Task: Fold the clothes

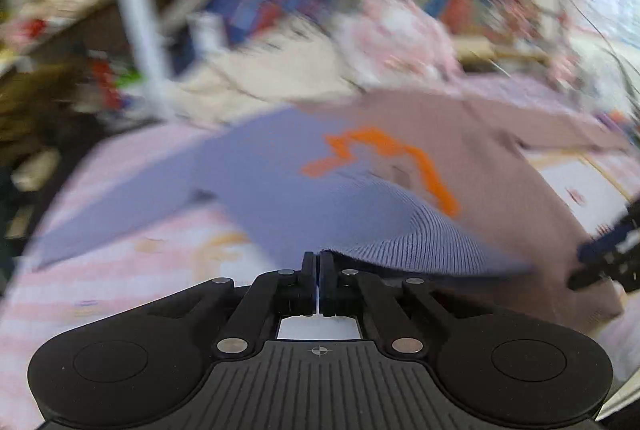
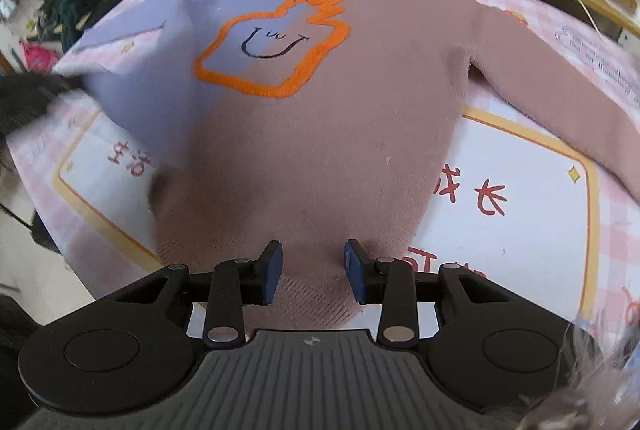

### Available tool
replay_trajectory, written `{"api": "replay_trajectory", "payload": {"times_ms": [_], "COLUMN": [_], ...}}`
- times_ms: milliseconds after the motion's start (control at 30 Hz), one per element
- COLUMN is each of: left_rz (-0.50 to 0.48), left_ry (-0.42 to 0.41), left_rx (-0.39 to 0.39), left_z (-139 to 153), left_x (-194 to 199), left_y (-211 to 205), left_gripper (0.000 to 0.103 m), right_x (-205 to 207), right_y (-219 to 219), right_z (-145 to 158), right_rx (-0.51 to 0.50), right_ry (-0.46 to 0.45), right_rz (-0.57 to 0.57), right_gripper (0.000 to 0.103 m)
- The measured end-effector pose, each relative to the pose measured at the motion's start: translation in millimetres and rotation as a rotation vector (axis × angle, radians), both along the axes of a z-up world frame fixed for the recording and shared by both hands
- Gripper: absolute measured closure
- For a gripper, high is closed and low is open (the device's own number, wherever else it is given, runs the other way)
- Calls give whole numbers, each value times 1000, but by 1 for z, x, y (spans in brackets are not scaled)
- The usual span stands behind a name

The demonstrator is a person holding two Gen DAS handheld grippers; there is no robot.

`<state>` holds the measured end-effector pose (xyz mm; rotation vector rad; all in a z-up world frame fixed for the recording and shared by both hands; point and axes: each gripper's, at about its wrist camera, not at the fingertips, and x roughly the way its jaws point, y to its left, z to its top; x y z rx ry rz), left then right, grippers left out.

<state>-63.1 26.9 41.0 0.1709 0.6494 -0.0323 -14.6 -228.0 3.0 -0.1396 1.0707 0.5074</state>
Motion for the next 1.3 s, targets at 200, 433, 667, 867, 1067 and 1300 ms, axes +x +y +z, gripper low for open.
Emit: {"api": "replay_trajectory", "payload": {"times_ms": [200,433,667,867,1067,1300], "left_rz": [99,185,242,153,100,104], "left_ry": [112,183,250,280,265,302], "left_rx": [169,-76,-333,-308,-248,-204], "left_z": [3,-18,-58,-64,-63,-52], "left_x": [-47,-40,28,35,27,25], "left_y": [66,111,126,114,100,120], "left_gripper": [89,43,42,96,100,100], "right_x": [-4,-6,-8,-6,-5,-18], "right_y": [7,-9,-9,-6,-4,-2], "right_z": [-1,6,-5,-6,-8,-7], "right_rx": [-36,-3,-32,-66,-142,-69], "right_ry": [-23,-39,-37,-98,-153,-108], "right_rz": [36,-145,-277,-318,-358,-338], "right_gripper": [64,61,64,91,91,91]}}
